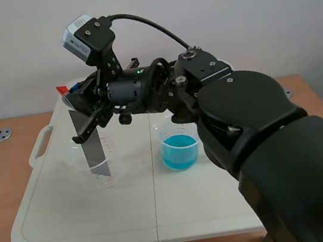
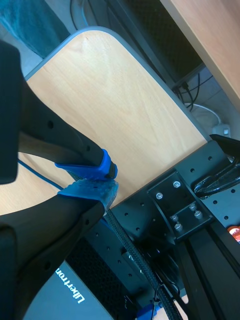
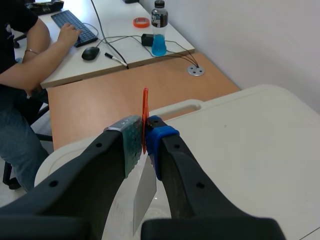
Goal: Hold the metal plate by the orange handle, dip it into the blue solution, take it out and point at it, then put the plate back in the beaker on the left.
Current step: 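Put the plate into the left beaker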
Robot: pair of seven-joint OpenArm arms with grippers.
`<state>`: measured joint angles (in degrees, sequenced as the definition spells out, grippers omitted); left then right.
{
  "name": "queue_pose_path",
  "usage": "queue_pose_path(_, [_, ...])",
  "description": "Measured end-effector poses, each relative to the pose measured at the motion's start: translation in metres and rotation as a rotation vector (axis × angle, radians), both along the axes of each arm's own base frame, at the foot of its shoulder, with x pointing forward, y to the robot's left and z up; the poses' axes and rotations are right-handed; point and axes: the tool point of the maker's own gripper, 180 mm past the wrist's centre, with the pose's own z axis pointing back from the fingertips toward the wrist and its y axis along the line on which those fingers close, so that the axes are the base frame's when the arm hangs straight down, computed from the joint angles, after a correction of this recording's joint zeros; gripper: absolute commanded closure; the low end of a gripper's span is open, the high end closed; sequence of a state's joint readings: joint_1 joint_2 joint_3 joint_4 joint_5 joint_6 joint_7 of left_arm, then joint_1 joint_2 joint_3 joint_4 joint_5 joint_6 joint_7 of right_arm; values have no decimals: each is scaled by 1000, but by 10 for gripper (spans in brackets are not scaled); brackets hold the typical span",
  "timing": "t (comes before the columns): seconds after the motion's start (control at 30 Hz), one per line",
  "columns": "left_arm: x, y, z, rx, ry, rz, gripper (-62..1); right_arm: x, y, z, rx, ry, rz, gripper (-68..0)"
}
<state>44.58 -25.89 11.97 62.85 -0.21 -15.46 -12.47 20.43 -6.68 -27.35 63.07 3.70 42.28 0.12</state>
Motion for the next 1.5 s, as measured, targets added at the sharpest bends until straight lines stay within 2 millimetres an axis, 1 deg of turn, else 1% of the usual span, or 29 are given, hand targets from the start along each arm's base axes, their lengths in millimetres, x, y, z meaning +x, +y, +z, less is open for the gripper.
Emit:
queue_pose_path(0.2, [8, 0, 0, 0, -16, 0, -19, -2, -1, -16, -9, 22, 3, -15])
queue_pose_path(0.7, [8, 0, 0, 0, -16, 0, -19, -4, -1, -25, -43, -10, 15, -16])
queue_pose_path(0.73, [8, 0, 0, 0, -16, 0, -19, -4, -1, -25, -43, -10, 15, -27])
queue_pose_path(0.77, [8, 0, 0, 0, -16, 0, -19, -4, -1, -25, -43, -10, 15, -54])
queue_pose_path(0.83, [8, 0, 0, 0, -16, 0, -19, -4, -1, -25, -44, -10, 15, -132])
queue_pose_path(0.97, [8, 0, 0, 0, -16, 0, -19, -4, -1, -26, -46, -10, 15, -325])
queue_pose_path(1.03, [8, 0, 0, 1, -15, 0, -26, -4, -1, -26, -46, -10, 15, -403])
queue_pose_path(1.07, [7, 0, -1, 4, -11, -1, -59, -4, -1, -26, -46, -10, 14, -430])
queue_pose_path(1.1, [6, 1, -1, 7, -7, -2, -123, -3, -1, -26, -47, -10, 14, -459])
queue_pose_path(1.13, [6, 1, -2, 9, -4, -3, -217, -2, -2, -25, -47, -13, 4, -491])
queue_pose_path(1.23, [4, 2, -3, 18, 2, -14, -590, 4, -5, -26, -52, -19, -32, -620])
queue_pose_path(1.27, [3, 2, -3, 26, 4, -28, -623, 6, -6, -26, -54, -21, -39, -657])
queue_pose_path(1.3, [2, 2, -3, 26, 3, -32, -623, 8, -7, -26, -55, -22, -52, -665])
queue_pose_path(1.5, [2, 2, -3, 25, 4, -29, -623, 22, -22, -29, -74, -33, -133, -665])
